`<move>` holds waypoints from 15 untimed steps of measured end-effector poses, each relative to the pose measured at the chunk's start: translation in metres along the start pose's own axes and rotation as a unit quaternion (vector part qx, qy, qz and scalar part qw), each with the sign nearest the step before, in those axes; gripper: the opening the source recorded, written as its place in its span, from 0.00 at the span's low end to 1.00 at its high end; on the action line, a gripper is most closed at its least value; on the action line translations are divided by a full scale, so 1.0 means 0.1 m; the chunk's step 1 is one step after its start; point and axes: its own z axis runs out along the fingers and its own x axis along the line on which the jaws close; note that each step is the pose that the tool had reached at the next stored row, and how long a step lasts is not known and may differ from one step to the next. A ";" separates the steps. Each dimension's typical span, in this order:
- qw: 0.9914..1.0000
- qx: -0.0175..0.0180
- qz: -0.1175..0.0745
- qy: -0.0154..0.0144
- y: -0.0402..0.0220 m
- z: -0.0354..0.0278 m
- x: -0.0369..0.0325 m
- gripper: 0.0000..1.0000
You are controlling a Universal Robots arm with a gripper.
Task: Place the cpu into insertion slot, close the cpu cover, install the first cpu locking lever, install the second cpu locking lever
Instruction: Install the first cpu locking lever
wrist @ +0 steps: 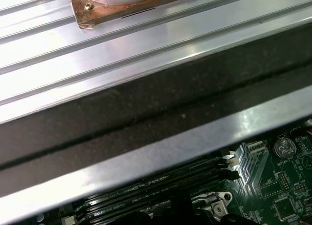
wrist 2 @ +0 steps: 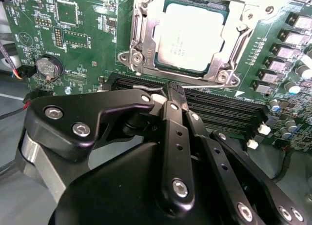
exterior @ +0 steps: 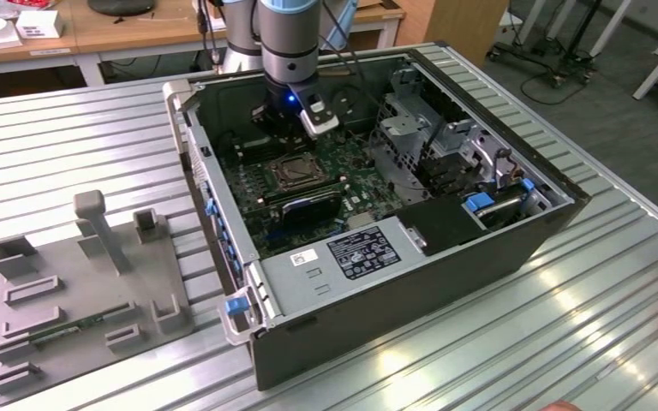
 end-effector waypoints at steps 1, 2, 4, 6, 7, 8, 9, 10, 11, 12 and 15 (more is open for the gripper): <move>1.000 0.000 0.001 0.000 0.000 0.004 0.000 0.10; 1.000 0.000 0.002 0.000 0.000 0.008 0.001 0.10; 1.000 0.002 0.004 -0.001 0.002 0.014 0.003 0.10; 1.000 0.004 0.006 -0.003 0.006 0.023 0.005 0.10; 1.000 0.005 0.007 -0.003 0.007 0.026 0.006 0.10; 1.000 0.007 0.008 -0.004 0.008 0.031 0.006 0.10; 1.000 0.008 0.009 -0.005 0.008 0.034 0.007 0.10; 1.000 0.009 0.009 -0.005 0.009 0.038 0.008 0.10; 1.000 0.010 0.010 -0.006 0.010 0.043 0.008 0.10; 1.000 0.012 0.010 -0.006 0.010 0.047 0.009 0.10; 1.000 0.017 0.010 -0.008 0.025 0.058 0.016 0.10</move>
